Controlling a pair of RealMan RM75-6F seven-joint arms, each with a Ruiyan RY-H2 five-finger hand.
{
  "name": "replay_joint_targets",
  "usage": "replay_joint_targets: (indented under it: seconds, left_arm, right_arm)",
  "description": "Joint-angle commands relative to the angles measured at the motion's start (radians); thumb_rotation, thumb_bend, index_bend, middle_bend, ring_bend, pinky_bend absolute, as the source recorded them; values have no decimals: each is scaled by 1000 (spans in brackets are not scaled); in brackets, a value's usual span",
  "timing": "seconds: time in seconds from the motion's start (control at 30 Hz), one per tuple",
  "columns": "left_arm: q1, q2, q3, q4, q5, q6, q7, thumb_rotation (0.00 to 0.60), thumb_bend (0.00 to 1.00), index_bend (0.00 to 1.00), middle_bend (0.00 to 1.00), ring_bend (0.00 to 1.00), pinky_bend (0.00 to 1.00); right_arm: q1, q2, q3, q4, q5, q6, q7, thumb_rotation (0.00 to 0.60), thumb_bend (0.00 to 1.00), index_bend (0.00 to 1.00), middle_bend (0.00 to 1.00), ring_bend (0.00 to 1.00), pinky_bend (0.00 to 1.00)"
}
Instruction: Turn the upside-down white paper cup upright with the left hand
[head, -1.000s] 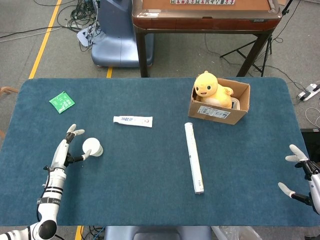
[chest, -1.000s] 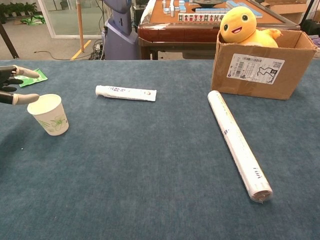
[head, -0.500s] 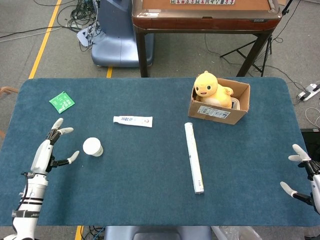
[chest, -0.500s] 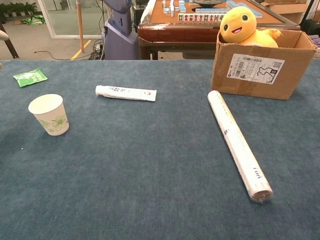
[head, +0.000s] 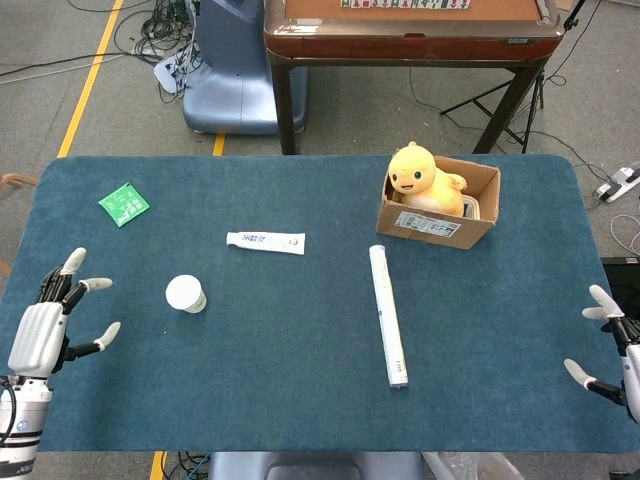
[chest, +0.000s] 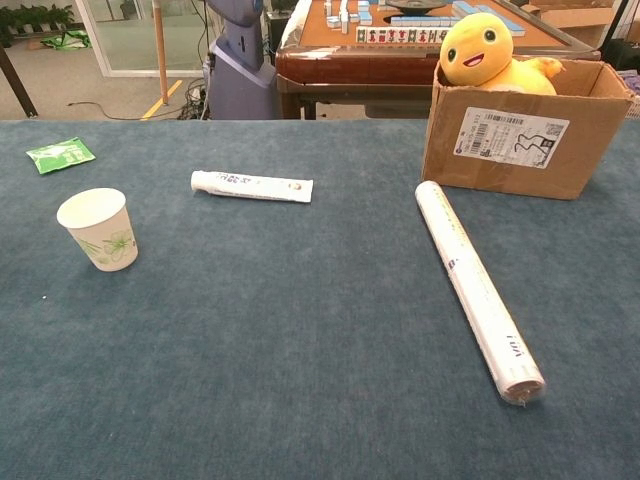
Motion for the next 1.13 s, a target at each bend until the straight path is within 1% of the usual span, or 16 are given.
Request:
replay_joint_targets:
  seconds: [0.03,0.23,0.4,0.5,0.73,0.83,1.03,1.13]
  left_arm:
    - [31,0,47,-4,18,31,198,600,211,316,0,0,0]
    - [56,-3,79,-28,26,53,315,600,211,338,0,0,0]
    - [85,8,108,-62,5,57,359,600,211,348,0,0,0]
    - [97,12,122,-69,11,60,358,600,211,353,0,0,0]
    - [118,16,132,-53,4,70,339,600,211,366,0,0,0]
    - [123,13,148,-39,16,63,358,600,211,367,0,0,0]
    - [134,14,142,-51,28,90,368,600,211,368,0,0,0]
    - [133,16,141,-53,28,84,356,600,211,369,0,0,0]
  right_arm:
    - [2,-4,1,-1,4,-5,-9,600,0,128,349,398,602]
    - [2,-10,5,2,14,-8,-25,600,0,128,349,397,602]
    - [1,-12,12,4,26,-5,-34,600,0,128,349,397,602]
    - [2,-12,16,3,37,-9,-40,600,0,128,350,397,602]
    - [3,-21,20,10,46,-11,-53,600,0,128,352,398,602]
    - [7,-22,24,15,62,-23,-51,600,0,128,352,398,602]
    - [15,-27,22,24,63,-42,-56,600,0,128,352,398,602]
    - [19,-30,17,28,62,-56,-64,600,0,128,352,397,602]
